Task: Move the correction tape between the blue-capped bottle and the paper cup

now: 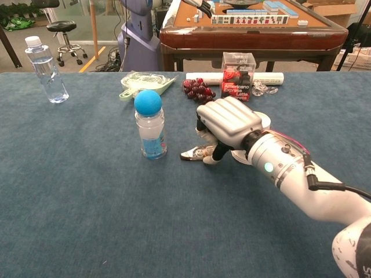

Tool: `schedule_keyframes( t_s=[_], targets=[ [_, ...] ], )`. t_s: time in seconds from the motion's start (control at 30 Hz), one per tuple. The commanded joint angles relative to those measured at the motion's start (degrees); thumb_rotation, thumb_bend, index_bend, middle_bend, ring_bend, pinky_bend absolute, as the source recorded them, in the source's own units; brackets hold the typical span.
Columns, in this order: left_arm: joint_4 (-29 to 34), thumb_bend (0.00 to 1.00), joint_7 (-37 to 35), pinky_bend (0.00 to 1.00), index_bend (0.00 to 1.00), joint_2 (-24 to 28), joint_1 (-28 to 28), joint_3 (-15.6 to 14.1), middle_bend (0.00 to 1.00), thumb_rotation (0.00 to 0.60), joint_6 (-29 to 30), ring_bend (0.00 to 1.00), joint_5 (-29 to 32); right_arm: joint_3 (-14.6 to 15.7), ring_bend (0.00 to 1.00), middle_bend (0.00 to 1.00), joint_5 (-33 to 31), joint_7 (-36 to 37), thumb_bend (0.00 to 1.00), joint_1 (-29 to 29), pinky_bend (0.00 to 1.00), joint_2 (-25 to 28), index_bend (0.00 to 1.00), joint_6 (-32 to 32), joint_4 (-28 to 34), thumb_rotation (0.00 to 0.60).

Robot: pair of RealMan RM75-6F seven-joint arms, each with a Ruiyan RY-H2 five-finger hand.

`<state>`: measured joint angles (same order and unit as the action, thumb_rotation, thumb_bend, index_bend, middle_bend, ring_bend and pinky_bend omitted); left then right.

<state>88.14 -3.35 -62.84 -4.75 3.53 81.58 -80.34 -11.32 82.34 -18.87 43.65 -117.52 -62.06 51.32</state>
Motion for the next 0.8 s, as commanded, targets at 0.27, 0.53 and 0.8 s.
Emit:
schedule_keyframes(
  t_s=[0.27,0.53,0.8],
  targets=[
    [-0.05,0.09,-0.3,0.5,0.43,0.06,-0.01,0.09,0.44,0.6,0.05,0.33,-0.04,1.22,1.0,1.0,1.82,2.04,0.0,-0.2,1.0,1.63,1.0,-1.76,3.75,0.6],
    [-0.11,0.09,-0.28,0.5,0.43,-0.04,-0.05,0.19,0.44,0.6,0.09,0.34,-0.01,2.25,0.98,1.0,2.36,-6.02,0.0,-2.24,1.0,9.99,1.0,-3.46,20.34,0.6],
    [0.05,0.09,0.32,0.5,0.43,-0.24,-0.23,0.0,0.44,0.6,0.09,0.34,-0.56,4.84,0.72,0.75,3.43,-14.43,0.0,-5.61,0.93,20.31,0.76,-5.94,36.49,0.6]
  ],
)
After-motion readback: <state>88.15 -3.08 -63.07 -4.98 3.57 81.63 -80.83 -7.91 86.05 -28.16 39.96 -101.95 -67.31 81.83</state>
